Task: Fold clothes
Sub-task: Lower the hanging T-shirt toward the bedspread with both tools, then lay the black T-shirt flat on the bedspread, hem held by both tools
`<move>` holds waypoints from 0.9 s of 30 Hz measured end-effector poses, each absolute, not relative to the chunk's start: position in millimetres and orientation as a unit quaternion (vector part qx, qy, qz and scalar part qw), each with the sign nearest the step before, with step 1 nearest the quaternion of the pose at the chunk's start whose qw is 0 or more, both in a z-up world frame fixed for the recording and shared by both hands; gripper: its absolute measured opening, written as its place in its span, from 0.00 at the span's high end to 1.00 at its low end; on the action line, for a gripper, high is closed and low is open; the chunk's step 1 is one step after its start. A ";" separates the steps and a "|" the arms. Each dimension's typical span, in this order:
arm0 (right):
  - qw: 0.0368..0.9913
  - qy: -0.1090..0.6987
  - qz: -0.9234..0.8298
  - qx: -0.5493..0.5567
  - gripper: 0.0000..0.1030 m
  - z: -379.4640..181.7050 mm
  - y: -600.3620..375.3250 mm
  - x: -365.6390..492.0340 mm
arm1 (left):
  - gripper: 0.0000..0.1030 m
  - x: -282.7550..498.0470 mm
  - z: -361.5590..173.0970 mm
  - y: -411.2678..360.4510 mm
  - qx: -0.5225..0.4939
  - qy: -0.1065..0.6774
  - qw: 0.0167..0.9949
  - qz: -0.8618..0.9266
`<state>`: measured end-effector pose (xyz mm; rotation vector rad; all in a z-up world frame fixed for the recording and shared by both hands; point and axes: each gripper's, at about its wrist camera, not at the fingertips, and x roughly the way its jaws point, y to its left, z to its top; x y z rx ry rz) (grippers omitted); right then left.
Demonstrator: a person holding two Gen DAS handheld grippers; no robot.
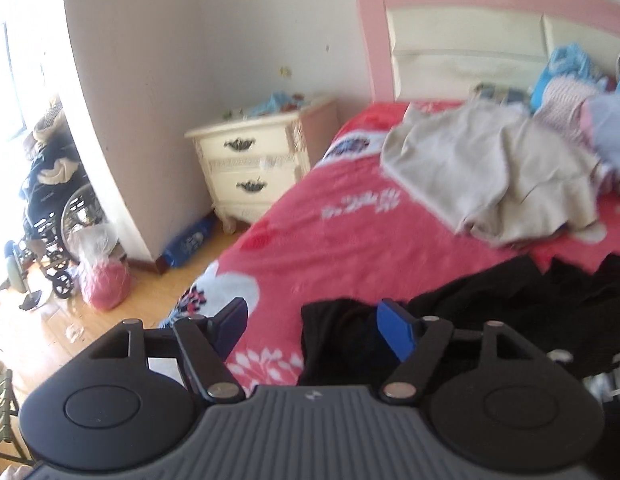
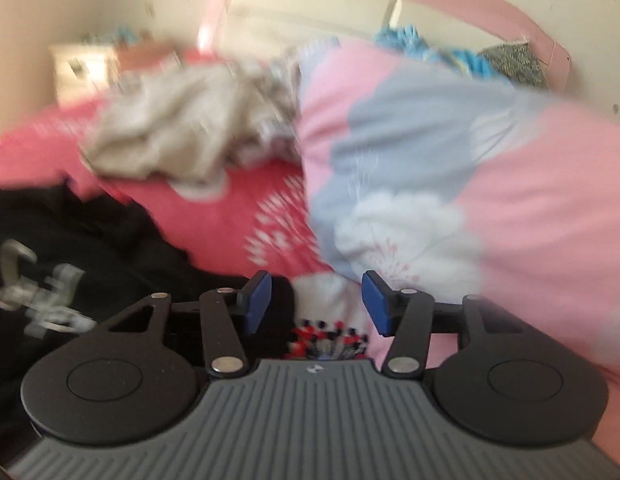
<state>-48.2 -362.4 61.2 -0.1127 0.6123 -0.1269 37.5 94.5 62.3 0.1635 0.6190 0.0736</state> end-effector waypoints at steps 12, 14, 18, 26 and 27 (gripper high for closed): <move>0.898 0.366 0.186 0.156 0.51 83.6 -288.1 -143.7 | 0.29 -58.0 127.3 38.7 -0.040 0.423 0.881 -0.207; 0.878 0.414 0.192 0.147 0.51 57.0 -270.2 -152.3 | 0.29 -77.6 107.7 23.5 -0.028 0.455 0.860 -0.229; 0.835 0.499 0.175 0.151 0.51 11.1 -259.9 -168.3 | 0.29 -118.1 49.6 1.6 0.006 0.525 0.816 -0.239; 0.827 0.506 0.200 0.143 0.57 6.3 -253.3 -195.6 | 0.35 -167.5 -19.0 4.4 0.032 0.593 0.782 -0.187; 0.829 0.503 0.208 0.130 0.64 5.0 -249.0 -197.2 | 0.37 -170.6 -23.7 6.7 0.029 0.597 0.781 -0.181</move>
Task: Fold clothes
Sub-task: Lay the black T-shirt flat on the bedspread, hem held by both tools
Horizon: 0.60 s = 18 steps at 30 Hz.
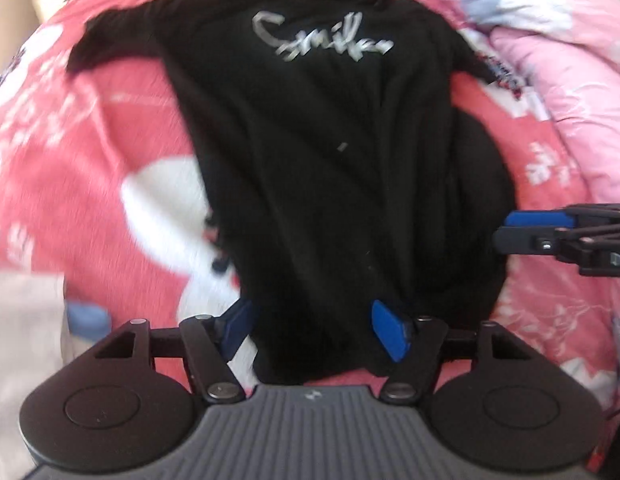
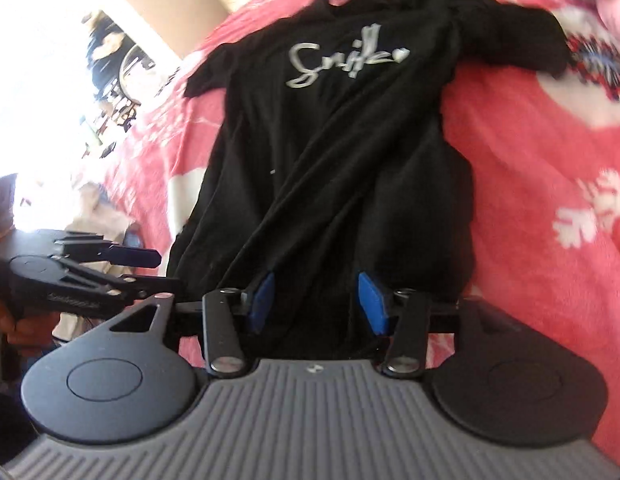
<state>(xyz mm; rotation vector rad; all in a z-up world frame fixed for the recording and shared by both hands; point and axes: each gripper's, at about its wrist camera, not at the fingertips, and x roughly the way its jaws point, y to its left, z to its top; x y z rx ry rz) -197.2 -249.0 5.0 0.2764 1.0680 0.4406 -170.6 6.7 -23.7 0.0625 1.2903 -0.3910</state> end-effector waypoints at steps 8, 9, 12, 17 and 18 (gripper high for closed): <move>0.853 0.469 0.219 0.072 0.97 3.9 -238.1 -211.8 | 0.87 -183.2 -38.7 10.1 0.021 0.592 0.785 -0.181; 0.855 0.461 0.227 0.068 0.97 6.4 -237.3 -213.4 | 0.87 -184.9 -37.4 9.5 0.025 0.588 0.788 -0.183; 0.851 0.444 0.275 0.055 0.92 10.8 -229.4 -219.3 | 0.87 -188.1 -34.4 8.1 0.031 0.582 0.790 -0.187; 0.835 0.448 0.318 0.010 0.66 0.7 -205.2 -230.1 | 0.60 -189.2 -35.8 0.9 0.034 0.583 0.790 -0.189; 0.833 0.453 0.317 0.001 0.66 -3.6 -201.7 -230.6 | 0.60 -188.9 -37.2 -2.6 0.037 0.581 0.791 -0.191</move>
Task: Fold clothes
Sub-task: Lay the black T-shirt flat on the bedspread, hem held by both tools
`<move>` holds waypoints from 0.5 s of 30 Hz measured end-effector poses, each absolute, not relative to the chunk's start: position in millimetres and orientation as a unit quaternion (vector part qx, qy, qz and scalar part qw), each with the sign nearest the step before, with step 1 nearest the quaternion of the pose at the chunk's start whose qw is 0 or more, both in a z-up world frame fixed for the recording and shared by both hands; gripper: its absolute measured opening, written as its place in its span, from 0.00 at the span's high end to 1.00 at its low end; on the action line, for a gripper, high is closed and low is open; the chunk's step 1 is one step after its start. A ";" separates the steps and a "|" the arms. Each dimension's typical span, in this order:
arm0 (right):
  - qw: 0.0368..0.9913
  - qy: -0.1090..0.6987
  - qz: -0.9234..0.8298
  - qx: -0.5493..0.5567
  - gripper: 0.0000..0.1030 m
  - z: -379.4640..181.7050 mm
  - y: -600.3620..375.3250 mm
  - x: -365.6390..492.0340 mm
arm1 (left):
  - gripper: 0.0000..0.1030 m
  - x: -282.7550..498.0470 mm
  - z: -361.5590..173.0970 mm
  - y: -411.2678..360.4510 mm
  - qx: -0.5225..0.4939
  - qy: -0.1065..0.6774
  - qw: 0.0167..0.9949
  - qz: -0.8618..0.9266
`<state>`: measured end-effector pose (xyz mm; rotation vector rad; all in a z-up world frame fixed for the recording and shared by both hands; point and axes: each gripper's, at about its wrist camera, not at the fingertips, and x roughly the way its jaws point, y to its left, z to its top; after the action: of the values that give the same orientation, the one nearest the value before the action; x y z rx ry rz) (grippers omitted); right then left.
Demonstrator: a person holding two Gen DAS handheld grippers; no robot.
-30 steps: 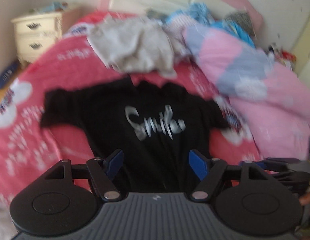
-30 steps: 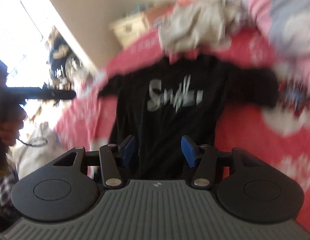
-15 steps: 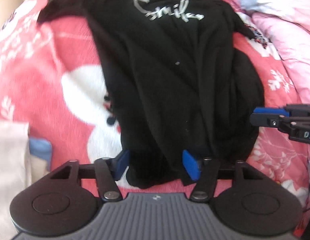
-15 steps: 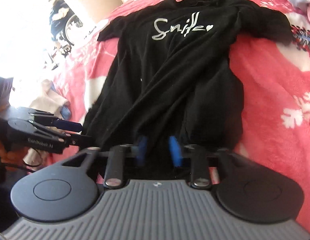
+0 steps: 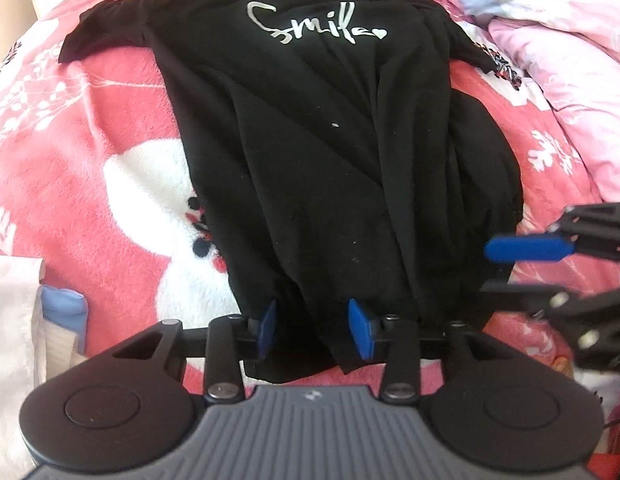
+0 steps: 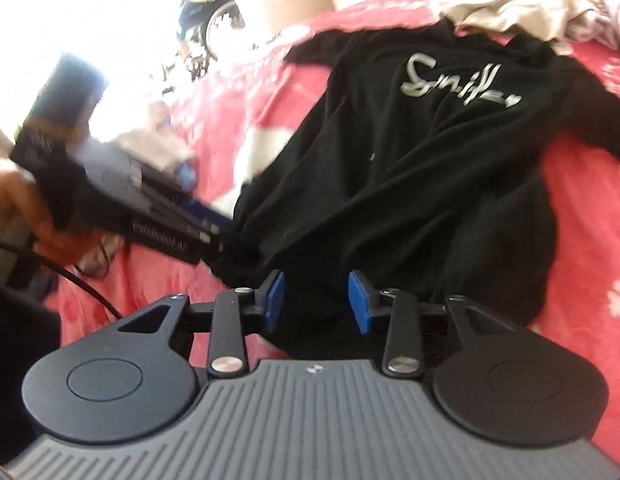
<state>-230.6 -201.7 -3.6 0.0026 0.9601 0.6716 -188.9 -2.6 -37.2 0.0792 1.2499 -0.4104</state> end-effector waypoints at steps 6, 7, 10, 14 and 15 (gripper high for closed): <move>0.837 0.477 0.269 -0.013 0.94 -28.5 -195.6 -229.9 | 0.92 -192.9 -42.1 -5.5 0.042 0.565 0.802 -0.188; 0.838 0.478 0.263 0.002 0.96 -28.0 -198.8 -228.9 | 0.95 -193.5 -41.0 -4.2 0.039 0.562 0.804 -0.187; 0.845 0.473 0.244 0.044 1.00 -20.9 -211.9 -226.4 | 0.99 -193.9 -37.9 -2.0 0.031 0.556 0.810 -0.186; 0.861 0.459 0.207 0.075 1.00 -6.1 -233.9 -224.1 | 0.99 -196.2 -30.0 2.8 0.027 0.546 0.816 -0.185; 0.865 0.455 0.198 0.081 1.00 -2.1 -240.4 -223.6 | 0.99 -196.9 -28.5 3.8 0.025 0.545 0.817 -0.185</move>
<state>-223.6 -240.4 -2.1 0.1691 0.9524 0.4141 -196.9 3.8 -28.5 0.0537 1.1617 -0.3951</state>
